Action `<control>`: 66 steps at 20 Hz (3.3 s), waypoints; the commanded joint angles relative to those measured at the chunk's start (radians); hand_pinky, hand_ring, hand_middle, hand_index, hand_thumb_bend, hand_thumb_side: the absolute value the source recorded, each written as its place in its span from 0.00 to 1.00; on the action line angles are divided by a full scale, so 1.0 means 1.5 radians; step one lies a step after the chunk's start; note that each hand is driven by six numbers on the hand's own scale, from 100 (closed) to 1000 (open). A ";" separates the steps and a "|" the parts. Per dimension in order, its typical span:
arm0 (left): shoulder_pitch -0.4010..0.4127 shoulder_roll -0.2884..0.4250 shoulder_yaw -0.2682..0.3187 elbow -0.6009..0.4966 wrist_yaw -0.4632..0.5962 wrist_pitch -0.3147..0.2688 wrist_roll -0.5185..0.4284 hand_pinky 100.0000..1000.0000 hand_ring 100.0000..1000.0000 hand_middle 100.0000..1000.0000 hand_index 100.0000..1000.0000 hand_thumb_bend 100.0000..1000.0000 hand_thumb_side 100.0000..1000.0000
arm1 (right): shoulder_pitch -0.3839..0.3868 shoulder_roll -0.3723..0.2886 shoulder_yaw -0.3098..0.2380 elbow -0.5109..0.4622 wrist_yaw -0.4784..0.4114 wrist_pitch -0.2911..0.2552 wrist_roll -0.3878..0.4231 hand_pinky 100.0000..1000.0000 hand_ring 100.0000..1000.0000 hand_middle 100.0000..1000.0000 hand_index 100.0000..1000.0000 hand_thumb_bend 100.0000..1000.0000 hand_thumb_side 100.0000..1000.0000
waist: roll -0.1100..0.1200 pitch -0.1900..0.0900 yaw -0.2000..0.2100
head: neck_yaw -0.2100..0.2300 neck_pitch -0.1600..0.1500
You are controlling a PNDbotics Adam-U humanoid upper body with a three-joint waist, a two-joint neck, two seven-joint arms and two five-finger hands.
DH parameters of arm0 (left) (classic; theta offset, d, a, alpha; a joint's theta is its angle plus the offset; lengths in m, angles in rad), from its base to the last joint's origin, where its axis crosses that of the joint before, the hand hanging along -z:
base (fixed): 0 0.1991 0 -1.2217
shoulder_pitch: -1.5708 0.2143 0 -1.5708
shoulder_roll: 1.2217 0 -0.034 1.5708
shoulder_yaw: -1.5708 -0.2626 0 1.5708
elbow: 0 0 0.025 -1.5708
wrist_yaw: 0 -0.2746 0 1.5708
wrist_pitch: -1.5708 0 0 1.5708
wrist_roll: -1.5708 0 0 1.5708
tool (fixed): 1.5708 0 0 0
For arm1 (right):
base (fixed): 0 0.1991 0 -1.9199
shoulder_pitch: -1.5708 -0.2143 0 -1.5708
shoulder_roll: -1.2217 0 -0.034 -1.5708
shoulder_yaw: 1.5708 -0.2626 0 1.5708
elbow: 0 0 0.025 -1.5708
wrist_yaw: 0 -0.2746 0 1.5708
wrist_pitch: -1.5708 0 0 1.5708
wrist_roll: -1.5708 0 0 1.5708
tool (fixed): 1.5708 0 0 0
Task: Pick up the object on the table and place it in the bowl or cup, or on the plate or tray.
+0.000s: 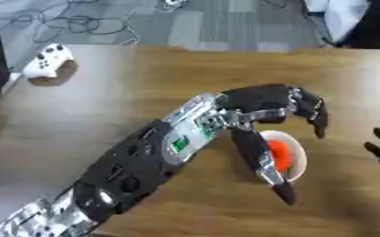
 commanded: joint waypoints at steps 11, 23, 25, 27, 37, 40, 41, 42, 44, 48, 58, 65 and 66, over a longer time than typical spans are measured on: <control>0.069 0.090 0.096 -0.078 0.104 0.102 0.133 0.58 0.70 0.66 0.66 0.77 0.70 | 0.003 -0.011 -0.003 -0.024 0.006 -0.001 -0.002 0.86 0.94 0.92 0.88 0.00 0.94 | -0.010 -0.009 0.026 | -0.016 -0.005; 0.208 0.059 0.162 -0.078 0.343 0.159 0.279 0.82 0.90 0.84 0.84 0.66 0.83 | -0.006 0.002 0.011 -0.030 0.068 -0.003 -0.007 0.88 0.97 0.95 0.89 0.00 0.89 | -0.022 -0.015 0.070 | -0.018 -0.014; 0.230 0.039 0.172 -0.081 0.354 0.151 0.303 0.82 0.90 0.84 0.83 0.65 0.83 | -0.011 0.008 0.016 -0.029 0.088 -0.005 -0.010 0.88 0.98 0.95 0.90 0.00 0.88 | -0.024 -0.015 0.078 | -0.020 -0.014; 0.251 0.014 0.183 -0.080 0.361 0.141 0.322 0.82 0.90 0.84 0.83 0.65 0.82 | -0.016 0.012 0.021 -0.028 0.106 -0.008 -0.011 0.88 0.98 0.95 0.90 0.00 0.87 | -0.025 -0.016 0.088 | -0.022 -0.014; 0.319 -0.054 0.191 -0.058 0.380 0.098 0.362 0.80 0.89 0.83 0.82 0.60 0.81 | -0.040 0.029 0.042 -0.019 0.181 -0.037 -0.013 0.90 1.00 0.97 0.91 0.00 0.82 | -0.039 -0.019 0.127 | -0.027 -0.020; 0.327 -0.063 0.192 -0.053 0.381 0.092 0.366 0.80 0.89 0.83 0.82 0.60 0.82 | -0.043 0.035 0.048 -0.015 0.191 -0.042 -0.013 0.90 1.00 0.97 0.91 0.00 0.82 | -0.040 -0.020 0.132 | -0.028 -0.020; 0.328 -0.064 0.192 -0.052 0.381 0.091 0.366 0.80 0.89 0.83 0.82 0.60 0.82 | -0.043 0.036 0.050 -0.014 0.194 -0.043 -0.012 0.90 1.00 0.97 0.91 0.00 0.83 | -0.040 -0.020 0.132 | -0.028 -0.020; 0.329 -0.065 0.191 -0.051 0.382 0.090 0.366 0.80 0.89 0.83 0.82 0.60 0.81 | -0.043 0.037 0.051 -0.013 0.196 -0.043 -0.012 0.90 1.00 0.97 0.91 0.00 0.83 | -0.041 -0.020 0.132 | -0.028 -0.020; 0.329 -0.065 0.188 -0.049 0.382 0.090 0.363 0.80 0.89 0.83 0.82 0.60 0.82 | -0.042 0.037 0.052 -0.012 0.198 -0.044 -0.012 0.90 1.00 0.97 0.91 0.00 0.83 | -0.041 -0.020 0.132 | -0.027 -0.018; 0.325 -0.062 0.184 -0.047 0.378 0.091 0.357 0.80 0.89 0.83 0.82 0.61 0.81 | -0.044 0.038 0.053 -0.012 0.196 -0.044 -0.013 0.90 1.00 0.97 0.91 0.00 0.83 | -0.041 -0.021 0.127 | -0.026 -0.018; 0.328 -0.065 0.185 -0.049 0.373 0.092 0.359 0.79 0.88 0.82 0.81 0.61 0.80 | -0.049 0.041 0.055 -0.016 0.190 -0.037 -0.013 0.91 1.00 0.97 0.91 0.00 0.83 | -0.037 -0.017 0.120 | -0.035 -0.017; 0.330 -0.068 0.189 -0.051 0.369 0.092 0.364 0.79 0.88 0.82 0.81 0.60 0.80 | -0.052 0.044 0.053 -0.018 0.188 -0.035 -0.014 0.91 1.00 0.97 0.92 0.00 0.84 | -0.036 -0.016 0.119 | -0.039 -0.014; 0.330 -0.069 0.189 -0.051 0.369 0.092 0.364 0.79 0.88 0.82 0.81 0.60 0.80 | -0.051 0.044 0.053 -0.018 0.188 -0.034 -0.014 0.91 1.00 0.97 0.92 0.00 0.84 | -0.036 -0.016 0.118 | -0.039 -0.014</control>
